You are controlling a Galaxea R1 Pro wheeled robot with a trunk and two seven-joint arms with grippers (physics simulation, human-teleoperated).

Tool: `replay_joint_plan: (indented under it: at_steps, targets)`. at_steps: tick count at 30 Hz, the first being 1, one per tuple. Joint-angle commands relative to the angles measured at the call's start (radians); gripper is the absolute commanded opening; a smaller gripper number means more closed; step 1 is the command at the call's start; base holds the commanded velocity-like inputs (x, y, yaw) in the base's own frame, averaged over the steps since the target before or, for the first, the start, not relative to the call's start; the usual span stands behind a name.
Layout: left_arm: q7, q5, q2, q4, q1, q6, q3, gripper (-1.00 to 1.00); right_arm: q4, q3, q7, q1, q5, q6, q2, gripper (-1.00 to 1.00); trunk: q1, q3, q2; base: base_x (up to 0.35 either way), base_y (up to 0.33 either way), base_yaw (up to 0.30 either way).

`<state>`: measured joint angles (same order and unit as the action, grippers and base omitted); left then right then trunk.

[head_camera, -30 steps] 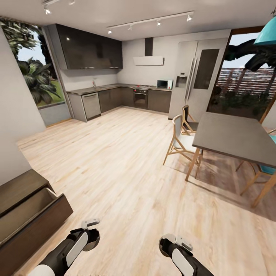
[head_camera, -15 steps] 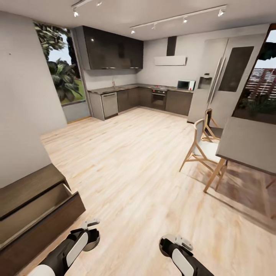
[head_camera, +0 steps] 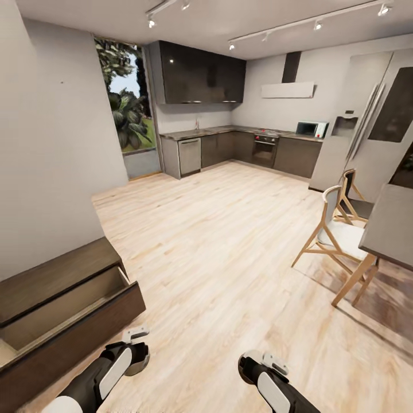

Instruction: Place each of the two pumpkins and all three candles from the living room inside a cabinet in the living room (use any cabinet), then make sure every cabinet is closed, and position the cauldron so it is next to a table in the living room.

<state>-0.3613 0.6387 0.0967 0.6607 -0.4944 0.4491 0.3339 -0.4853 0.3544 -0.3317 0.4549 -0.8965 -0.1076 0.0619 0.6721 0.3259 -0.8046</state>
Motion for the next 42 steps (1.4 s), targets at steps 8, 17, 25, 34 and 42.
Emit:
replay_joint_plan:
  at_steps: [8, 17, 25, 34, 42]
  targets:
    - [-0.010, 0.009, 0.002, 0.002, -0.001, 0.002, 0.009, -1.00, -0.003, 0.006, -0.007, 0.001, -0.004, -0.003, -0.001, -1.00, 0.000, 0.001, -0.001, 0.000, 0.000, 0.292]
    - [-0.010, 0.009, 0.002, 0.002, -0.001, 0.002, 0.009, -1.00, -0.003, 0.006, -0.008, 0.001, -0.003, -0.003, 0.000, -1.00, 0.000, 0.001, -0.001, 0.000, 0.000, 0.292]
    - [-0.015, 0.015, 0.003, 0.041, 0.000, 0.022, 0.005, -1.00, -0.004, 0.009, -0.013, 0.001, -0.001, -0.004, 0.003, -1.00, 0.000, 0.001, -0.001, 0.000, 0.000, 0.292]
    - [-0.018, 0.019, 0.012, 0.093, 0.000, 0.128, -0.002, -1.00, -0.003, 0.049, -0.021, 0.001, 0.049, -0.004, 0.004, -1.00, -0.023, -0.018, 0.041, 0.000, 0.000, 0.292]
    - [-0.020, 0.017, 0.016, 0.109, -0.001, 0.212, -0.092, -1.00, -0.004, 0.070, -0.019, 0.001, 0.086, -0.010, 0.004, -1.00, -0.053, -0.043, 0.097, 0.000, 0.000, 0.292]
